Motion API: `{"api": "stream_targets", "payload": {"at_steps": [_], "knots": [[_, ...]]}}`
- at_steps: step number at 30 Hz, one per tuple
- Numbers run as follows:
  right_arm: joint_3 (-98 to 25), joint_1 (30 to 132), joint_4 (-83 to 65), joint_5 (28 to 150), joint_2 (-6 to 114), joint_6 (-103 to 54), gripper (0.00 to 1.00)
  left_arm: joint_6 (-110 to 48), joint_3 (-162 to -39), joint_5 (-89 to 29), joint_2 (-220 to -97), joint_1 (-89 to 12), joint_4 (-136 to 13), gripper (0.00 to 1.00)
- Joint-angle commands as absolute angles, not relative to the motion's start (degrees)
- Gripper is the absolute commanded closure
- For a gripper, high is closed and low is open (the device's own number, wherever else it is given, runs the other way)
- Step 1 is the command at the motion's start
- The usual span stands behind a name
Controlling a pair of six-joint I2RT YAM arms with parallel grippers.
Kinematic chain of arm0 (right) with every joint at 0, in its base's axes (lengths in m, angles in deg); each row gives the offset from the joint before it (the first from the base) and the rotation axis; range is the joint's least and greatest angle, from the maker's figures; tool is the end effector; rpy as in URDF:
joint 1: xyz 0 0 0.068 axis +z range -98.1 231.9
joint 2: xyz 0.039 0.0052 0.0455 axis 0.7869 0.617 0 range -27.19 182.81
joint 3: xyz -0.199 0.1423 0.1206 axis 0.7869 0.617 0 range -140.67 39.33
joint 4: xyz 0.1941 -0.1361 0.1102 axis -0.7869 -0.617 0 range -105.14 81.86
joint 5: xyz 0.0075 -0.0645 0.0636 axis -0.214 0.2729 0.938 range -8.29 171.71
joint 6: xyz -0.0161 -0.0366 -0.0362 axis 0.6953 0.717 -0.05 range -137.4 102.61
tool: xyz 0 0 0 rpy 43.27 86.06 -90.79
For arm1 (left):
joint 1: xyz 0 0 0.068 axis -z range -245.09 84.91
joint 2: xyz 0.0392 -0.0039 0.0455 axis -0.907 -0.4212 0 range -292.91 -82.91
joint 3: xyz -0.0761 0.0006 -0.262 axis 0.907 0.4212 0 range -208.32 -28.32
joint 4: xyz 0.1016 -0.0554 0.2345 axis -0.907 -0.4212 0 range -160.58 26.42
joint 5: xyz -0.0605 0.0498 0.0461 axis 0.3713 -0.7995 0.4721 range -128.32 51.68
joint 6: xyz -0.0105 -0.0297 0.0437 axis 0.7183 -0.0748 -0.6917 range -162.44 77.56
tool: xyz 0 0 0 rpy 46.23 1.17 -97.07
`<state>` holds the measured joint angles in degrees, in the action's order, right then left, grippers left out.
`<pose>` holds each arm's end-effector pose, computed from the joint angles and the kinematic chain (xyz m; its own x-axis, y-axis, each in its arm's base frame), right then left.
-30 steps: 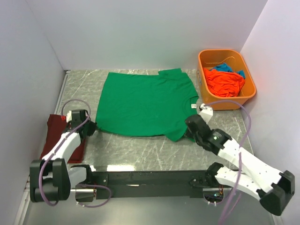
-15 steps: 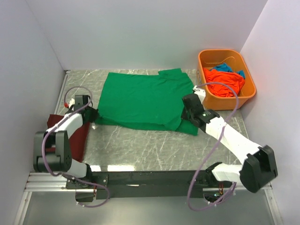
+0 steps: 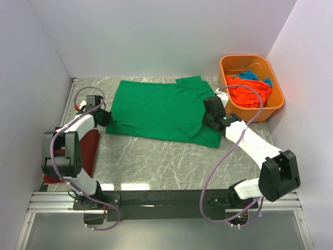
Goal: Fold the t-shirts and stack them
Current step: Fold the tshirt
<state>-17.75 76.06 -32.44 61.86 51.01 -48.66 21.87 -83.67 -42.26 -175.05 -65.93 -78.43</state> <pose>0.2710 0.1083 0.2630 -0.6423 0.2469 -0.7256 0.1942 0.9682 0.1576 0.3300 0.0073 0.1929 -0.2882 -0.9033 -0.3177 -0.7313 0.4218 -0.5360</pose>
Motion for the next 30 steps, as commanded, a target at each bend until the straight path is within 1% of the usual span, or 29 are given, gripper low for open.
{"api": "stream_targets", "payload": {"at_steps": [1, 9, 30], "knots": [[-19.47, 74.32, -29.68, 61.50, 50.60, -47.63, 1.00, 22.25, -86.59, -43.59, -175.90, -65.62, -79.04, 0.99], [-18.85, 72.73, -28.36, 61.68, 49.45, -47.01, 1.00, 22.42, -87.73, -43.85, -176.25, -65.53, -79.31, 0.99], [-21.93, 70.62, -27.30, 63.34, 54.11, -46.05, 1.00, 22.51, -91.78, -43.50, -180.82, -65.53, -79.84, 0.99]]}}
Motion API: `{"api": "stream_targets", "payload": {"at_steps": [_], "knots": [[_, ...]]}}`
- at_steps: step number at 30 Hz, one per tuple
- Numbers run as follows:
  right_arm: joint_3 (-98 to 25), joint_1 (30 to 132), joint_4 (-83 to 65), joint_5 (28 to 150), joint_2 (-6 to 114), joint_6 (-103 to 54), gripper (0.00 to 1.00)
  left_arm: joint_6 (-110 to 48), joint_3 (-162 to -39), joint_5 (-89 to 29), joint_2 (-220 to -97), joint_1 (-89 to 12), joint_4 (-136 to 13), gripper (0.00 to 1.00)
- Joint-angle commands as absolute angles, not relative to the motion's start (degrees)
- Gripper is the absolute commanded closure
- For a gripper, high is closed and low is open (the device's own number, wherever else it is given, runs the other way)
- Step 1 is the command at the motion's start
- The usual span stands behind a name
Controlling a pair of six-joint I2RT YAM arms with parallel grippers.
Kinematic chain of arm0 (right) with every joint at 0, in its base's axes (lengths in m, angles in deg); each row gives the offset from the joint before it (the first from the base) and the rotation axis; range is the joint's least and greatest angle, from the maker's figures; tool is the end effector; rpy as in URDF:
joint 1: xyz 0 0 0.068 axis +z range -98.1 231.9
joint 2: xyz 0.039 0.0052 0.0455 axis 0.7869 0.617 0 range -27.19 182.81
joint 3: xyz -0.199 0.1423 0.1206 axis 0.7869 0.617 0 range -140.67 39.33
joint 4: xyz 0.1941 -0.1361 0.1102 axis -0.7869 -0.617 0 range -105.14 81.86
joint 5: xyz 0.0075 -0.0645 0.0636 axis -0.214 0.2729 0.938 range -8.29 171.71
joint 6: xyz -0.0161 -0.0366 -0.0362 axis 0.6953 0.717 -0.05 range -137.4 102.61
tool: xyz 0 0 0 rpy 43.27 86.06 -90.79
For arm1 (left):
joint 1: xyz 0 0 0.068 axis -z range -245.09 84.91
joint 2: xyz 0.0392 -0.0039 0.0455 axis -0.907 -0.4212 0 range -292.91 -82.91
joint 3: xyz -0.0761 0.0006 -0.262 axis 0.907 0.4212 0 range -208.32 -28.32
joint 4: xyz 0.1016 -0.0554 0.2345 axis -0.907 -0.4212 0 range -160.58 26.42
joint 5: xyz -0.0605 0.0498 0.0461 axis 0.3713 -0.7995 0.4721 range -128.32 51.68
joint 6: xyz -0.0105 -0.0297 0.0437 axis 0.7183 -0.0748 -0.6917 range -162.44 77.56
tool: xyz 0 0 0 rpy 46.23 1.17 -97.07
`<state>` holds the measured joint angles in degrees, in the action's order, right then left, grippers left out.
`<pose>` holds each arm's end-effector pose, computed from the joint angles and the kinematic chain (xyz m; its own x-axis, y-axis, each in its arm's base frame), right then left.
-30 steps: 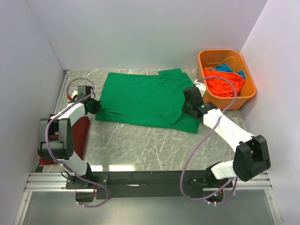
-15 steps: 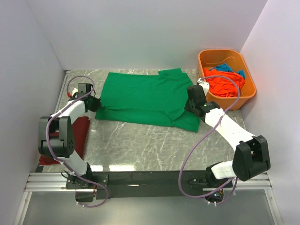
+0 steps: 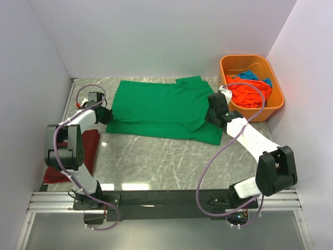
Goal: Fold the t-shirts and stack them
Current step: Fold the tshirt
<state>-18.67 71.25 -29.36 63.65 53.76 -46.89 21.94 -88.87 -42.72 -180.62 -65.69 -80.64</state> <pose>0.2912 0.0905 0.2587 -0.6238 0.2771 -0.7308 0.2322 0.9585 0.1652 0.3510 0.0065 0.1862 -0.3008 -0.9022 -0.3090 -0.7554 0.4232 -0.5003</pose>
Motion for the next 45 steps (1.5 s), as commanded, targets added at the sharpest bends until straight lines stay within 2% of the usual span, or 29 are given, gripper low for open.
{"api": "stream_targets", "payload": {"at_steps": [1, 17, 21, 27, 31, 34, 38, 45], "knots": [[-22.01, 70.53, -27.30, 63.35, 54.29, -46.05, 1.00, 22.51, -91.78, -43.41, -180.91, -65.44, -79.84, 0.99], [-24.04, 69.83, -27.13, 63.70, 56.75, -45.70, 1.00, 22.25, -92.30, -43.24, -182.14, -65.44, -79.31, 0.99], [-24.30, 69.65, -26.95, 63.78, 57.54, -45.61, 1.00, 22.25, -92.57, -43.33, -182.23, -65.44, -79.31, 0.96], [-24.65, 69.39, -26.69, 64.31, 59.12, -45.43, 1.00, 21.46, -92.92, -43.76, -181.97, -65.53, -78.69, 0.84], [-25.18, 68.78, -26.08, 65.28, 60.52, -45.26, 1.00, 20.14, -92.75, -43.77, -181.00, -65.88, -77.20, 0.57], [-26.06, 68.08, -25.64, 66.16, 62.02, -45.34, 1.00, 19.70, -91.87, -42.98, -179.43, -66.32, -76.06, 0.45], [-27.37, 67.28, -25.63, 66.95, 63.86, -45.26, 0.98, 19.61, -90.38, -42.45, -177.05, -66.15, -75.97, 0.44], [-28.26, 66.05, -25.38, 67.83, 66.68, -45.26, 0.85, 19.87, -91.42, -43.06, -178.97, -65.80, -77.72, 0.50]]}}
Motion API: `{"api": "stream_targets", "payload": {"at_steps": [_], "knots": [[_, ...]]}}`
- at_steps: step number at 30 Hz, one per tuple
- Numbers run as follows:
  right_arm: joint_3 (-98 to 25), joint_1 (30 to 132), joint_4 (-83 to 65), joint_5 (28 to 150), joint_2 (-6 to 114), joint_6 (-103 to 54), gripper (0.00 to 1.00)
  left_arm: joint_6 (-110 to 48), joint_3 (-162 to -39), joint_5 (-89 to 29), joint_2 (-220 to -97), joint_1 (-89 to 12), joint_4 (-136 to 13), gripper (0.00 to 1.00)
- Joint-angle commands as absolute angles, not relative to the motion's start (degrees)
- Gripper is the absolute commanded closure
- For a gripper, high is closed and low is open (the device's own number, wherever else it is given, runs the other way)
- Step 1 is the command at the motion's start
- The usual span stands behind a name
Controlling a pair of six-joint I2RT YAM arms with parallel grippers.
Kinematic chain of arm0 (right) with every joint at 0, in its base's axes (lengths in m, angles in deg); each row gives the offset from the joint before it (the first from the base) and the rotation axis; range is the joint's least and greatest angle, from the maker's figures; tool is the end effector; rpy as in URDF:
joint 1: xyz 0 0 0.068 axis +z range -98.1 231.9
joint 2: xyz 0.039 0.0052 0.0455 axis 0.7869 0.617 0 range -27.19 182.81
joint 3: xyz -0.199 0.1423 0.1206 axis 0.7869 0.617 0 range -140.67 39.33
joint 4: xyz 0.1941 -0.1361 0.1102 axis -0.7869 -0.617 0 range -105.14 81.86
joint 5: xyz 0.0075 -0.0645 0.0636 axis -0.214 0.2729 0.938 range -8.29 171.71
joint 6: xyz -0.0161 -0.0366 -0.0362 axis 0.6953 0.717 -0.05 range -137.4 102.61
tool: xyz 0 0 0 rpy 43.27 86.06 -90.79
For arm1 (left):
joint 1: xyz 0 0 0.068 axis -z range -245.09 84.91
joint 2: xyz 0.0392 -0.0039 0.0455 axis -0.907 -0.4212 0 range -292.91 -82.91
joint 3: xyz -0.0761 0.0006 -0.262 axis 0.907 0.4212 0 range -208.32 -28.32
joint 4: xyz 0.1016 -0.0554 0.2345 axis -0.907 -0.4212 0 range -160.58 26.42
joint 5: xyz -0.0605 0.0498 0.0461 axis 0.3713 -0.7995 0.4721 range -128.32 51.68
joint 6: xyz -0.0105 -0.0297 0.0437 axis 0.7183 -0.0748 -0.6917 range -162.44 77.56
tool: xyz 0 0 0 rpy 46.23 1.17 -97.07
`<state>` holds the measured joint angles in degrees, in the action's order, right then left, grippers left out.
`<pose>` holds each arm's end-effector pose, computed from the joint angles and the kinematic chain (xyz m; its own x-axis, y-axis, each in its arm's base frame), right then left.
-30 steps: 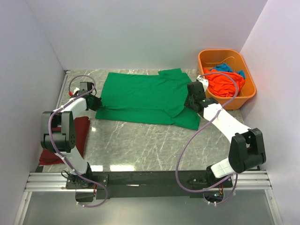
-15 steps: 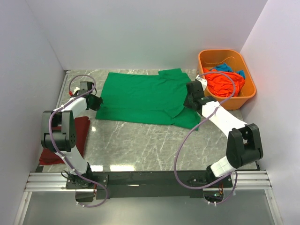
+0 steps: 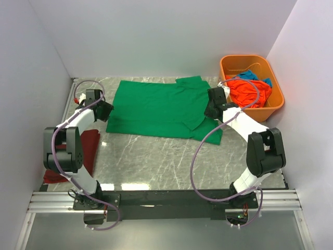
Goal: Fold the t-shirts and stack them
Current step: Fold the tshirt
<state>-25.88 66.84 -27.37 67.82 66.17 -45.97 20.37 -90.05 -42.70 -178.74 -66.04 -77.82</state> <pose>0.3435 0.0828 0.2344 -0.6688 0.3021 -0.6793 0.2583 0.9512 0.1688 0.3561 0.0087 0.2068 -0.2814 -0.8917 -0.3546 -0.6952 0.4441 -0.5652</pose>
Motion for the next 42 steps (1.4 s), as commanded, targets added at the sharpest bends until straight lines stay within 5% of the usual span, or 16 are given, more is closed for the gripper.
{"api": "stream_targets", "payload": {"at_steps": [1, 19, 36, 42], "knots": [[-28.52, 65.96, -25.55, 67.83, 66.85, -45.26, 0.84, 20.14, -92.82, -43.67, -179.41, -65.71, -78.25, 0.53], [-27.73, 65.52, -25.28, 69.06, 66.50, -45.17, 0.94, 27.86, -108.73, -54.66, -192.95, -60.61, -96.17, 0.67], [-26.94, 65.52, -24.76, 69.76, 65.71, -45.08, 0.99, 29.19, -113.22, -56.25, -198.58, -60.26, -99.44, 0.69], [-26.85, 65.44, -24.67, 69.76, 65.54, -45.08, 1.00, 29.45, -113.05, -55.89, -198.58, -60.26, -99.79, 0.77]]}}
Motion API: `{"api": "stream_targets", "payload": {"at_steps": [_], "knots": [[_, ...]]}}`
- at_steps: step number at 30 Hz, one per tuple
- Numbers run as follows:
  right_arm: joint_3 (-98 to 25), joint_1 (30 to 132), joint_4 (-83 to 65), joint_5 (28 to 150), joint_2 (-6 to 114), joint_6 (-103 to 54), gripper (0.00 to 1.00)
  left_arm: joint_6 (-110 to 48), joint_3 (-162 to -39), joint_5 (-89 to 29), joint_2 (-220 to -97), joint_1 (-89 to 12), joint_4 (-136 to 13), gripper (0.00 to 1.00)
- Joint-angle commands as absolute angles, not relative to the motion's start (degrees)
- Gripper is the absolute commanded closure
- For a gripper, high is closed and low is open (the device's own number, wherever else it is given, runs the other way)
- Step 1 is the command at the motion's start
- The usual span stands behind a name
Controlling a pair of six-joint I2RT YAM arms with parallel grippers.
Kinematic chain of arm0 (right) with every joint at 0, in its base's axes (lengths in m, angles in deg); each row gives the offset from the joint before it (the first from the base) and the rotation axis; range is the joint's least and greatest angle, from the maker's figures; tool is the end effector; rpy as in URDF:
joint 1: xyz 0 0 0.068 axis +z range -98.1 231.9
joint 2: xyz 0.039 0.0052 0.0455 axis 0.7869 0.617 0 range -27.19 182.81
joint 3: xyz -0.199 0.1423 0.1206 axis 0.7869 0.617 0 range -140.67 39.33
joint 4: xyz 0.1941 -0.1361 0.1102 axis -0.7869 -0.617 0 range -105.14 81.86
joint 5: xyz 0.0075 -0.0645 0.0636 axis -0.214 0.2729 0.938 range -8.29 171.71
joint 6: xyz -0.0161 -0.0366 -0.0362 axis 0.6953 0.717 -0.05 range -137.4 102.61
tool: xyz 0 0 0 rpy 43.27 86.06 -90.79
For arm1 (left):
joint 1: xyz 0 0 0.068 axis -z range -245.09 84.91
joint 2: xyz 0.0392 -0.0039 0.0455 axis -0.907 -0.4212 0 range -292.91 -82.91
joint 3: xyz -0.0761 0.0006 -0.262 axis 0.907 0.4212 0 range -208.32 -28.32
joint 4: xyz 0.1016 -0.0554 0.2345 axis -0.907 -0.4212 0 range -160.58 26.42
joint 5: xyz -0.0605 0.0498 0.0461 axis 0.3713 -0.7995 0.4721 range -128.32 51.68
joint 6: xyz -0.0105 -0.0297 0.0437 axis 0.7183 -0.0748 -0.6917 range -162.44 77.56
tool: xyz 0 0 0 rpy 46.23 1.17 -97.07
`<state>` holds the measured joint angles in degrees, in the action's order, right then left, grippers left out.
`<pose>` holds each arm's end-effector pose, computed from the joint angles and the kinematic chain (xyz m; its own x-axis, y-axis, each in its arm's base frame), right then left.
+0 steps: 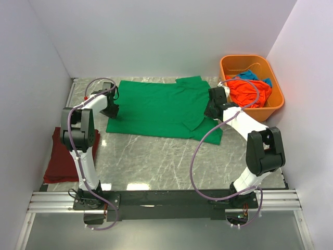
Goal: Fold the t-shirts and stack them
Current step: Fold the tshirt
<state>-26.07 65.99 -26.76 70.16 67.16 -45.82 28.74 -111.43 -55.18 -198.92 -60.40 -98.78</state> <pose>0.3479 0.0799 0.2302 -0.6806 0.3100 -0.6638 0.2463 0.9501 0.1912 0.4140 -0.0235 0.1679 -0.2702 -0.8867 -0.3752 -0.8848 0.3823 -0.2663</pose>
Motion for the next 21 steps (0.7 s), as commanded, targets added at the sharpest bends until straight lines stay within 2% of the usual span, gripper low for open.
{"api": "stream_targets", "payload": {"at_steps": [1, 14, 21], "knots": [[-26.85, 65.44, -24.67, 69.94, 65.54, -45.08, 1.00, 29.45, -112.96, -55.89, -198.32, -60.26, -99.87, 0.78], [-27.03, 65.44, -25.28, 69.15, 64.04, -45.17, 1.00, 28.75, -110.50, -55.98, -192.87, -60.78, -99.43, 0.99], [-27.55, 65.52, -25.28, 68.36, 63.69, -45.34, 1.00, 28.49, -109.62, -56.16, -191.90, -61.75, -99.61, 0.99]]}}
